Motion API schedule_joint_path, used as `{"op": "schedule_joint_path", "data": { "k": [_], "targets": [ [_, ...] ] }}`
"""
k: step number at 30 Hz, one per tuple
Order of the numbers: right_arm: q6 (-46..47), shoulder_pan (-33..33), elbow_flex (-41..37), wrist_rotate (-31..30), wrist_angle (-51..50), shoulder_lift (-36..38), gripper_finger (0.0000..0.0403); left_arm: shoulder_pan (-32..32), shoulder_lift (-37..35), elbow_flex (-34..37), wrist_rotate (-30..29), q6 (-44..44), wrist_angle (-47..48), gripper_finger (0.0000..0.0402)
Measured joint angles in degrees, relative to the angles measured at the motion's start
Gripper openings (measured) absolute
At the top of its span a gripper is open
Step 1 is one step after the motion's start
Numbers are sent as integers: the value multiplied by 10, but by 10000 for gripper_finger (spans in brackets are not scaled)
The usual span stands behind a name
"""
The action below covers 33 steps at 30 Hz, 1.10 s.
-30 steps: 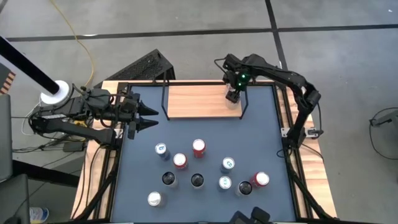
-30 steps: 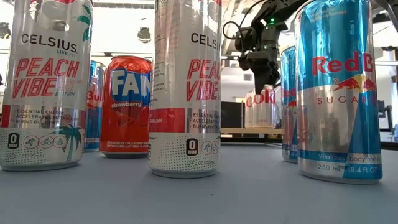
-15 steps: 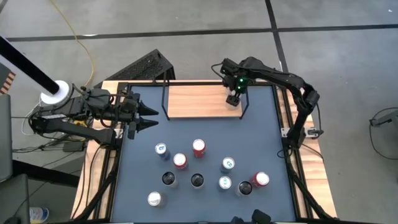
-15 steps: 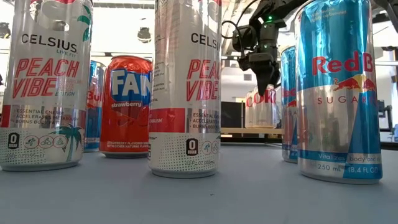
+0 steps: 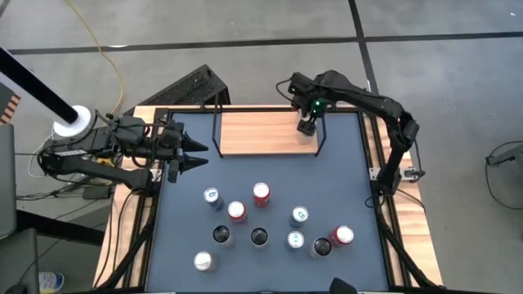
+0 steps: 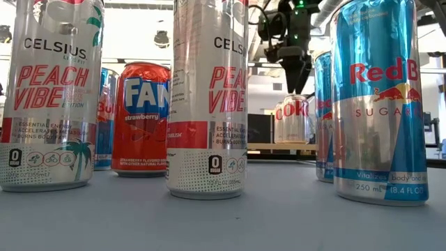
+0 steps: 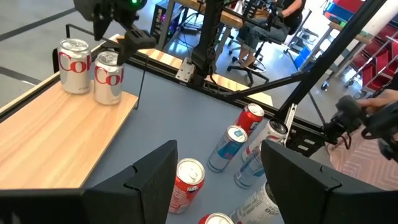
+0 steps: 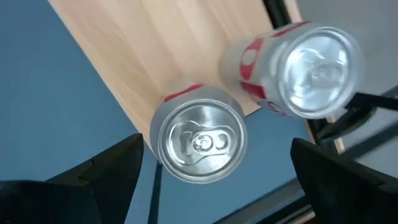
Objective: Place canned beverage on shelf
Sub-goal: Put the top silver soda can on the shelf aligned with the other silver soda can
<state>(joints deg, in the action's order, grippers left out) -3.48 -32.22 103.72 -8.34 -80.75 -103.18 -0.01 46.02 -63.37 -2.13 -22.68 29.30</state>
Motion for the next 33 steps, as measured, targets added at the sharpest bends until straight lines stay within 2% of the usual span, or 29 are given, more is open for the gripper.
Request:
{"op": "schedule_joint_path", "data": {
  "k": [4,8,14,20,28,31,33],
  "targets": [
    [61,10,32,1,-22,0,389,0,0,0,0,0,0,222],
    [71,44,61,5,-64,0,384,0,0,0,0,0,0,222],
    [59,119,83,5,-93,6,343,0,0,0,0,0,0,222],
    [56,154,79,4,-92,3,247,0,0,0,0,-3,0,222],
    [49,142,-28,-17,-87,-1,68,0,0,0,0,-5,0,222],
    [36,131,-61,-19,-66,-1,20,0,0,0,0,-6,0,222],
    [36,123,-78,-19,-47,-1,5,0,0,0,0,-7,0,222]
  ]
}}
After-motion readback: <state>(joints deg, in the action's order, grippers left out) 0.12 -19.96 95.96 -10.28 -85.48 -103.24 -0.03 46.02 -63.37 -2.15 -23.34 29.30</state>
